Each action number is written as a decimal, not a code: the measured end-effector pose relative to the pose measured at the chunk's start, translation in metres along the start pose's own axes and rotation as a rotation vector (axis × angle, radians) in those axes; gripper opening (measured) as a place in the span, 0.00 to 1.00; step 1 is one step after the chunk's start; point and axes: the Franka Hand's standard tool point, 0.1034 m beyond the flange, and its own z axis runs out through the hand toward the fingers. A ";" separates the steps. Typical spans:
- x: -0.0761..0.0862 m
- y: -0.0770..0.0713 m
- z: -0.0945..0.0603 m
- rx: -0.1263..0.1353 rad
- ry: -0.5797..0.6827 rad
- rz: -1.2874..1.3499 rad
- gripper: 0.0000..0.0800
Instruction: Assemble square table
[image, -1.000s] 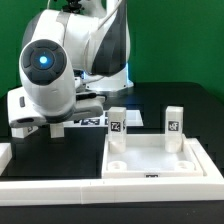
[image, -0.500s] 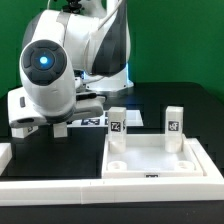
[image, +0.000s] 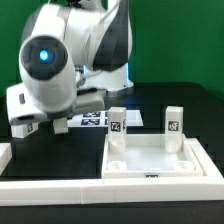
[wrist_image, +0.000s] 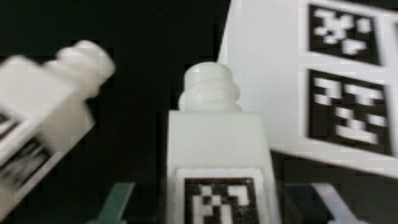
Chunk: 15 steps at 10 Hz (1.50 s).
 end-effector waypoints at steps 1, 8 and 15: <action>-0.004 0.000 -0.029 -0.006 0.024 -0.012 0.36; -0.004 -0.020 -0.115 -0.026 0.257 -0.018 0.36; 0.010 -0.043 -0.169 -0.062 0.720 0.085 0.36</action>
Offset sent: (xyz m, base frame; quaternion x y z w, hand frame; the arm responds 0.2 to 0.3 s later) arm 0.0000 0.0000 0.0000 0.0000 0.0000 0.0000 1.0000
